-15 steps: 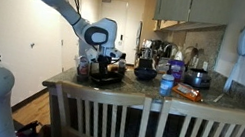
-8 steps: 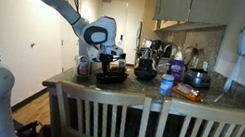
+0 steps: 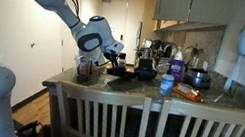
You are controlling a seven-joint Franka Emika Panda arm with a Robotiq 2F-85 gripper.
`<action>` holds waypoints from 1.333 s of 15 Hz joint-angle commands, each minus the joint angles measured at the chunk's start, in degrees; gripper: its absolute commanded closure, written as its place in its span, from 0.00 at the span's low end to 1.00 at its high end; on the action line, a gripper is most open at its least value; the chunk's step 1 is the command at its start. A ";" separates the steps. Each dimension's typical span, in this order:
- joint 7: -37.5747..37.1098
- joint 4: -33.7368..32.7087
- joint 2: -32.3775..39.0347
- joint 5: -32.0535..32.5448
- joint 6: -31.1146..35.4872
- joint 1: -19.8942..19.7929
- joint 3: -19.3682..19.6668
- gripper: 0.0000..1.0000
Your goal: Slide the black plastic plate bowl forward.
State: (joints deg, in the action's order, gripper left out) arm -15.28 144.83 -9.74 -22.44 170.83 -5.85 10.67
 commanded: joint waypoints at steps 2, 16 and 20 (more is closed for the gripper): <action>-2.39 1.62 1.01 -13.08 13.02 5.51 0.53 0.98; -8.68 1.16 -0.54 -18.50 18.07 14.38 3.02 0.66; -8.68 1.16 -0.54 -18.50 18.00 14.38 3.14 0.66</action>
State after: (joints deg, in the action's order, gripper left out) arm -23.96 145.99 -10.28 -40.95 188.84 8.54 13.82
